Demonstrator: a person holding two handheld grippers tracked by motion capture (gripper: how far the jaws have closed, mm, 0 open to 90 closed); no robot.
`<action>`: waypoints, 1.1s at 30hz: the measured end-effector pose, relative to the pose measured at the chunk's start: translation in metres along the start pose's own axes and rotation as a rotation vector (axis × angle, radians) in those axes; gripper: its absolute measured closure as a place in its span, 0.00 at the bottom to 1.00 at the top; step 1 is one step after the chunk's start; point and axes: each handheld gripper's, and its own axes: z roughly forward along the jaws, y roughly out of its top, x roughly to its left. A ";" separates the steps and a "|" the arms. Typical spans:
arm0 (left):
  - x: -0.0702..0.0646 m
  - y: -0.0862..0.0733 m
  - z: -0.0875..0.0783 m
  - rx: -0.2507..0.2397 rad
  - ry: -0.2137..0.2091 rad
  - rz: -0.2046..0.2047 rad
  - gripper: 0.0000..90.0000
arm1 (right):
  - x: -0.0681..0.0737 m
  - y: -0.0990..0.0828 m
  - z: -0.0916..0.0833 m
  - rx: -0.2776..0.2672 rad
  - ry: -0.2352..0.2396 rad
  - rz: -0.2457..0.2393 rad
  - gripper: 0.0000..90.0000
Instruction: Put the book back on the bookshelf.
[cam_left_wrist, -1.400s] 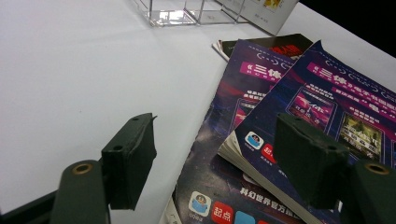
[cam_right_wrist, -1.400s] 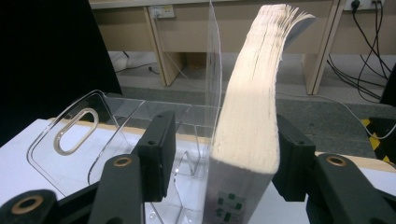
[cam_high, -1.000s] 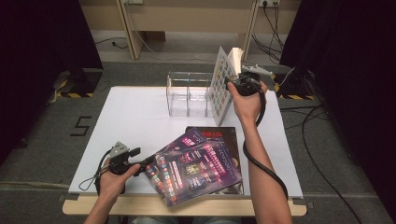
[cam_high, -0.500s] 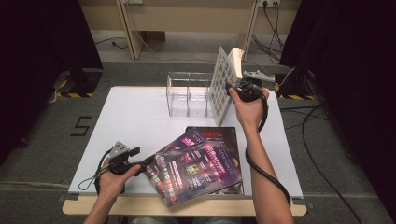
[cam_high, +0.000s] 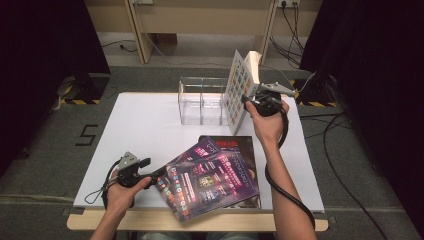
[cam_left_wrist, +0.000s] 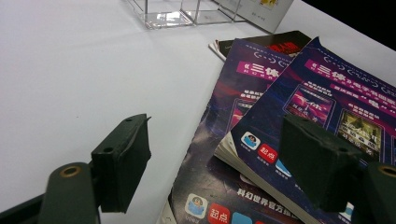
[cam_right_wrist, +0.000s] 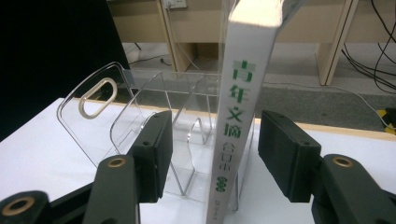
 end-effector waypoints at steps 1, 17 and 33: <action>0.000 0.000 0.000 0.001 0.000 0.001 0.27 | 0.000 -0.001 -0.001 0.001 0.003 0.004 0.50; -0.002 0.000 0.001 0.004 -0.001 0.011 0.27 | -0.005 -0.020 -0.013 0.026 0.025 0.020 0.50; -0.006 0.003 0.003 0.006 -0.010 0.029 0.27 | -0.011 -0.050 -0.024 0.073 0.045 0.049 0.51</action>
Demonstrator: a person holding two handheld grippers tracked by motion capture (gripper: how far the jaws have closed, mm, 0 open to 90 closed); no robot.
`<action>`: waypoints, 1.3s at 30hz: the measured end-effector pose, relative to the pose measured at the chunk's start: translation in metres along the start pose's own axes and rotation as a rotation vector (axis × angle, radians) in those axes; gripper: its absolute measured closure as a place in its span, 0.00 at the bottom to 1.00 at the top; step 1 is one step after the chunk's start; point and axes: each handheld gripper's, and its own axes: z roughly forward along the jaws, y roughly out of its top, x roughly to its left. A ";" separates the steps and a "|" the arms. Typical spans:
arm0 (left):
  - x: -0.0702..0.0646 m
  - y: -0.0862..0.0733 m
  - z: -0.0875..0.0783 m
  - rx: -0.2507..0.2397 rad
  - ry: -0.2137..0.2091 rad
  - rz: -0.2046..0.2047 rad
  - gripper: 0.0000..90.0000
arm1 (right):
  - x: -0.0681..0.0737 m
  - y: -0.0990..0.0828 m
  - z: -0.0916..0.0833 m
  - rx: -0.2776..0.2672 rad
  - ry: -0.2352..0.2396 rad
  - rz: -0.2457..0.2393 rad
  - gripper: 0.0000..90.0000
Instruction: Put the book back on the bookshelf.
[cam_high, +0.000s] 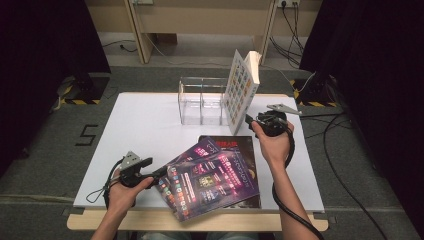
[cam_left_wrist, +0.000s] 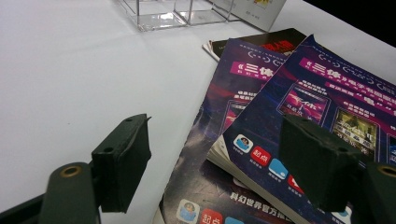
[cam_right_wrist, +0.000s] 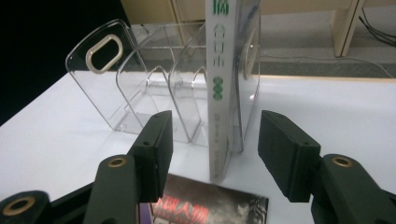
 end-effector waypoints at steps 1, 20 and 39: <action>0.000 0.000 0.000 0.001 -0.002 0.002 0.27 | 0.000 -0.002 0.000 0.004 0.002 0.001 0.51; -0.007 -0.002 0.006 0.038 -0.027 0.025 0.32 | 0.002 -0.043 0.002 0.101 0.038 0.015 0.53; -0.011 -0.003 0.024 0.106 -0.041 0.045 0.36 | 0.001 -0.078 0.013 0.224 0.064 0.031 0.58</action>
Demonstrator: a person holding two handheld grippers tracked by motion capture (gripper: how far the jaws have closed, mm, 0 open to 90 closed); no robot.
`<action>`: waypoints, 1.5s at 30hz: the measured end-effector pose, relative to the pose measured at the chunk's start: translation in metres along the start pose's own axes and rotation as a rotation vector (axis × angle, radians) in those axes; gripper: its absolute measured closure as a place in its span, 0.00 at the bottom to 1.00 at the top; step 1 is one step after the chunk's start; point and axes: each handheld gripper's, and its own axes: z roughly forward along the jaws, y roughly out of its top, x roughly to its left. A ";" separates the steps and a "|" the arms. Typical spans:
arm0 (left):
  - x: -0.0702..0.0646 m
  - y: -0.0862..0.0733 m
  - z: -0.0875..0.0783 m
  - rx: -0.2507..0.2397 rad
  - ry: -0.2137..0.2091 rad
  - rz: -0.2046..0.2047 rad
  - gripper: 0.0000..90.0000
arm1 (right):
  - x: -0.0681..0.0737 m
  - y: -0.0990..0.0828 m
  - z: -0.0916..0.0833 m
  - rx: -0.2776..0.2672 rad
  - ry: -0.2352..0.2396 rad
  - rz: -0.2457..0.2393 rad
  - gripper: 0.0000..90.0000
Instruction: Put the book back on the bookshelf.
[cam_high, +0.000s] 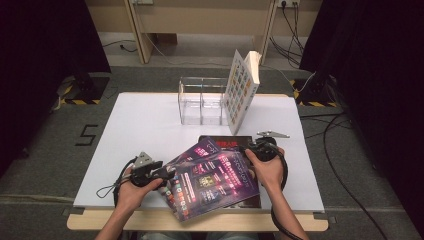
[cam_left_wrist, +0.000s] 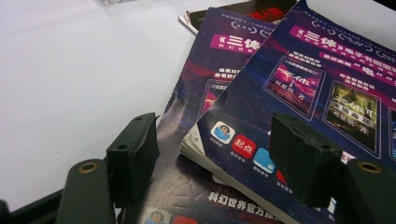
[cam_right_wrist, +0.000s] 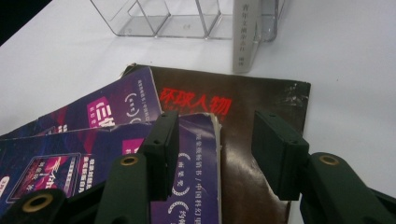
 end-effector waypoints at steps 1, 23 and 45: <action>0.000 0.000 0.001 0.005 -0.002 -0.002 0.36 | 0.000 -0.001 0.000 0.006 0.000 0.004 0.59; 0.003 -0.001 0.008 0.051 -0.016 -0.026 0.42 | -0.004 -0.020 0.016 0.143 0.034 0.029 0.63; 0.004 0.001 0.013 0.069 -0.052 -0.075 0.51 | -0.003 -0.023 0.016 0.162 0.051 0.045 0.76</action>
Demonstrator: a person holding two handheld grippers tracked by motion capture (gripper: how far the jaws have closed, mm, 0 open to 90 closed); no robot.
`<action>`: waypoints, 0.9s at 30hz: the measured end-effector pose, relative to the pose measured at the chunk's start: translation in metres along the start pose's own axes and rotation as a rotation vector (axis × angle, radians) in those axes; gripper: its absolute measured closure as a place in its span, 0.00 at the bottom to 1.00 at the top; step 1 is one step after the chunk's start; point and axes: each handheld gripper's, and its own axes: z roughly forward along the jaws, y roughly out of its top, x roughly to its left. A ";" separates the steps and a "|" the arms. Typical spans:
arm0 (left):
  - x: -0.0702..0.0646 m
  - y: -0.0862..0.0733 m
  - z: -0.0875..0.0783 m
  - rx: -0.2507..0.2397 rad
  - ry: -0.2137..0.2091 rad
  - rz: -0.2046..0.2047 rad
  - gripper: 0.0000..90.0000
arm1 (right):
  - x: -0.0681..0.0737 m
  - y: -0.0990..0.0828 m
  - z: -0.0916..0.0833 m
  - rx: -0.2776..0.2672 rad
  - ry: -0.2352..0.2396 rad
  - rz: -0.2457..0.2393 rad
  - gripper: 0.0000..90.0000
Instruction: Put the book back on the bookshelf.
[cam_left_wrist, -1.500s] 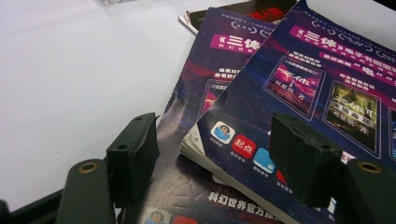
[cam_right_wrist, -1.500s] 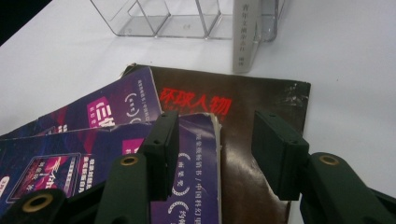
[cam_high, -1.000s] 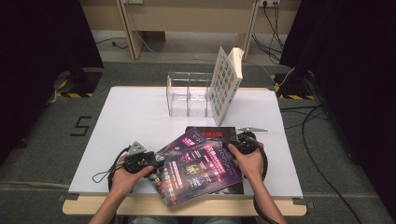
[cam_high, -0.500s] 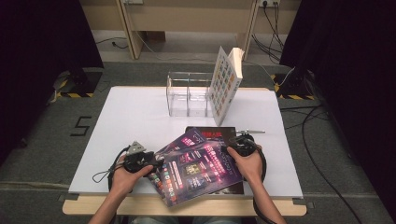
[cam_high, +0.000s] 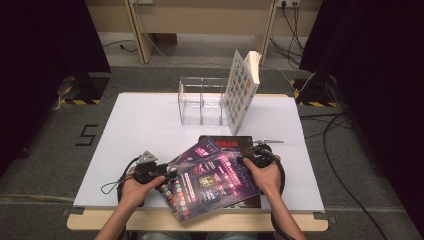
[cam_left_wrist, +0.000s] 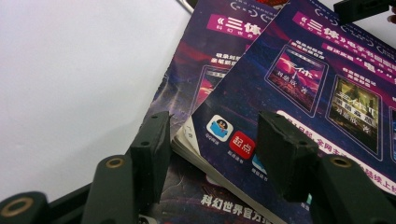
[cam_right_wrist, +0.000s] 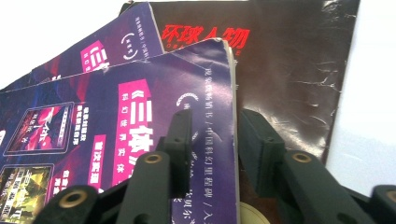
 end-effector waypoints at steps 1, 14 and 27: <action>0.000 0.000 -0.001 0.002 0.003 0.000 0.52 | 0.000 0.000 0.000 0.000 -0.002 0.001 0.77; -0.002 0.001 -0.006 0.003 0.027 0.002 0.69 | -0.003 0.005 -0.009 0.010 -0.019 0.023 0.92; -0.004 0.002 -0.006 0.006 0.044 0.021 0.69 | 0.001 0.003 -0.018 0.062 -0.051 -0.043 0.99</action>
